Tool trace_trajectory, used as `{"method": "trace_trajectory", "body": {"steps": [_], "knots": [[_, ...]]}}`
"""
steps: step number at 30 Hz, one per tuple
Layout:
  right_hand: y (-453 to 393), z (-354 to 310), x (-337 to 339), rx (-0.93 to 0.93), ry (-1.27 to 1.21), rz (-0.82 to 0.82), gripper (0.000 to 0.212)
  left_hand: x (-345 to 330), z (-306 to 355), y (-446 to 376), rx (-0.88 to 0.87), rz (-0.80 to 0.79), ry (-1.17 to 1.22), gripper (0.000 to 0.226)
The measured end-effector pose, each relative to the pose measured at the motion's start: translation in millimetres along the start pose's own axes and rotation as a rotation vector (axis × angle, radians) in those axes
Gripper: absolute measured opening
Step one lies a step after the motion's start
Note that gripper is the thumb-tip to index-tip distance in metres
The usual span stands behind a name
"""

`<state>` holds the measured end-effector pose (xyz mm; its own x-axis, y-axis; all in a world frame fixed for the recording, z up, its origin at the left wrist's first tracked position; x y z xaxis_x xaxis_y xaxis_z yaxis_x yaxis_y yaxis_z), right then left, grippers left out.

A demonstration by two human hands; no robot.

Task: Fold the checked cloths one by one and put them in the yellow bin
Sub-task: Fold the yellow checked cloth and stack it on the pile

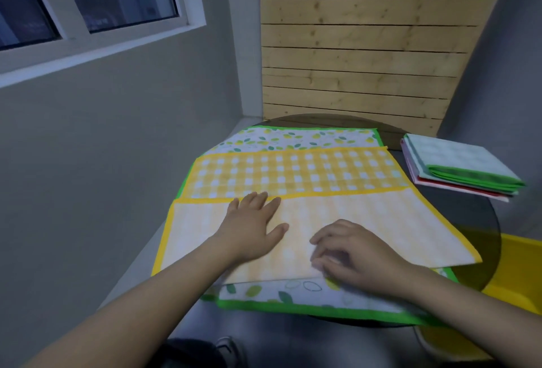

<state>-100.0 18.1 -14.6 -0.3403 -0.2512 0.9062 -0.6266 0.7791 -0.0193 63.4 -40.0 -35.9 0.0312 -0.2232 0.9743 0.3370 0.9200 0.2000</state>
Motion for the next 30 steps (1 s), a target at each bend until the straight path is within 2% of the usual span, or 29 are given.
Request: {"method": "trace_trajectory", "body": {"steps": [5, 7, 10, 14, 18, 23, 27, 30], "knots": [[-28, 32, 8, -0.115, 0.058, 0.05, 0.037, 16, 8, -14, 0.047, 0.155, -0.07, 0.051], [-41, 50, 13, -0.174, 0.066, 0.082, 0.039, 21, 5, -22, 0.049, 0.194, -0.013, 0.043], [-57, 70, 22, -0.242, 0.032, 0.15, 0.032, 28, -6, -38, 0.057, 0.249, 0.148, 0.035], [-65, 77, 23, -0.269, 0.018, 0.268, 0.023, 32, -25, -67, 0.072, 0.294, 0.237, 0.037], [-67, 74, 20, -0.273, 0.066, 0.3, 0.03, 29, -41, -103, 0.068, 0.303, 0.212, 0.052], [-69, 81, 20, -0.276, 0.062, 0.317, 0.028, 32, -53, -154, 0.114, 0.249, 0.193, 0.051], [-70, 81, 20, -0.268, 0.071, 0.327, 0.034, 46, -62, -171, 0.179, 0.373, 0.228, 0.044], [-70, 81, 20, -0.267, 0.073, 0.331, 0.034, 51, -61, -175, 0.194, 0.387, 0.212, 0.036]]}}
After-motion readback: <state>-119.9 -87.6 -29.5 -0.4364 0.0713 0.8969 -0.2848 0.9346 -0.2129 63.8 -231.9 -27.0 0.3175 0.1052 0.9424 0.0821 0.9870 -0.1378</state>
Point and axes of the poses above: each hand's wrist, its own y-axis away from the middle knuckle, its own x-axis out of the back of the hand, z = x × y, the point moved 7 cm from there along -y, towards the middle knuckle, and after that the axes turned 7 degrees about -z, right-handed, at the moved point
